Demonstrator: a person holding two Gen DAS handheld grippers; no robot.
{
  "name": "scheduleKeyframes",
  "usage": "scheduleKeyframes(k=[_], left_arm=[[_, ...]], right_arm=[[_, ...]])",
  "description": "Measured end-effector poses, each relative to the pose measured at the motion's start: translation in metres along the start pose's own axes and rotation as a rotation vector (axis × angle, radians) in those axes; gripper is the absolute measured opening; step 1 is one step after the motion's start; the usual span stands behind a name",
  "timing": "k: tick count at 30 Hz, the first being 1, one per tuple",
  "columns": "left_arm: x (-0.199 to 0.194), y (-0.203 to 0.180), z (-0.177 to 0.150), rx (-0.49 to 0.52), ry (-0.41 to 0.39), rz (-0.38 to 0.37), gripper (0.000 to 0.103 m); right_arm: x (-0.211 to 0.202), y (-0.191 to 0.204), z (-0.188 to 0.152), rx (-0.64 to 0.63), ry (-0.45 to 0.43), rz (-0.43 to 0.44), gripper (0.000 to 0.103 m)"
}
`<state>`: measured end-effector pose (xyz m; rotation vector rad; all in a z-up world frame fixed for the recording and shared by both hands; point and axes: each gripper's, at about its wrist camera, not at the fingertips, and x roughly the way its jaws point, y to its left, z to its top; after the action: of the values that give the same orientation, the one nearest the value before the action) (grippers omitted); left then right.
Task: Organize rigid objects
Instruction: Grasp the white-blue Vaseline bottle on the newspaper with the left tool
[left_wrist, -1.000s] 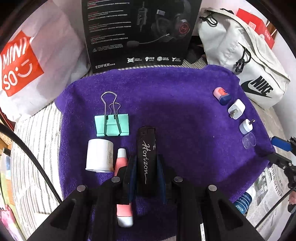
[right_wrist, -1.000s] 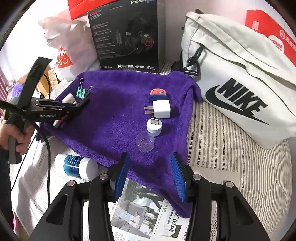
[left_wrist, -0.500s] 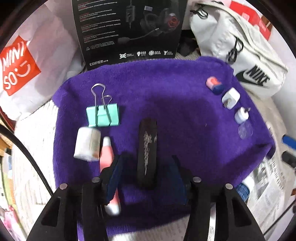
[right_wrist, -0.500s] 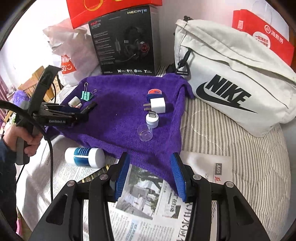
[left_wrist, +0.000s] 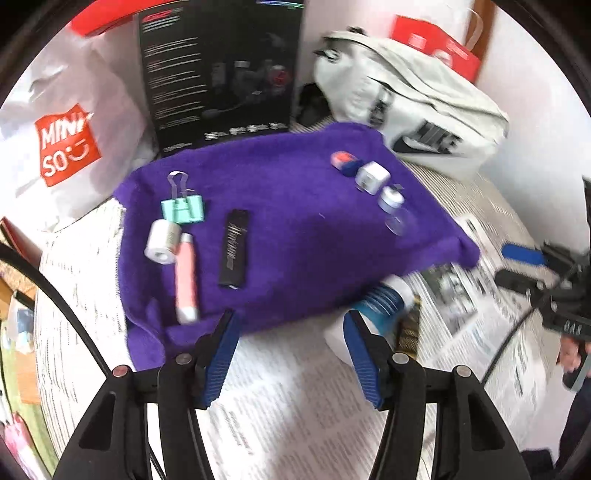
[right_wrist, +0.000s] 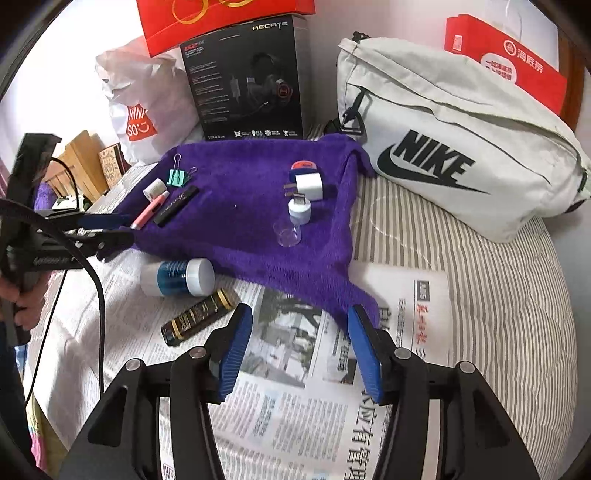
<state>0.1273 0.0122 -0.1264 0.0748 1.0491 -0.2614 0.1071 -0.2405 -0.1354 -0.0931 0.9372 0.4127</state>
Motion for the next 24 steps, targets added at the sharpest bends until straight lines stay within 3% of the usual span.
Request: scheduleKeyframes(k=[6,17,19,24], left_arm=[[0.018,-0.023,-0.014,0.092,0.058,-0.039,0.056],[0.056,-0.063,-0.004,0.366,0.137,-0.037,0.057],[0.055,-0.060,-0.001,0.345,0.124,-0.067,0.047],[0.049,-0.051,-0.007,0.291,0.130,-0.090,0.044]], right_arm=[[-0.011,-0.004,-0.012,0.004,-0.001,-0.030,0.054],[-0.010,-0.014,-0.032,0.021,0.040,-0.058,0.054],[-0.009,-0.014,-0.034,0.022,0.046,-0.056,0.054],[-0.004,-0.013,-0.035,0.019,0.056,-0.045,0.054]])
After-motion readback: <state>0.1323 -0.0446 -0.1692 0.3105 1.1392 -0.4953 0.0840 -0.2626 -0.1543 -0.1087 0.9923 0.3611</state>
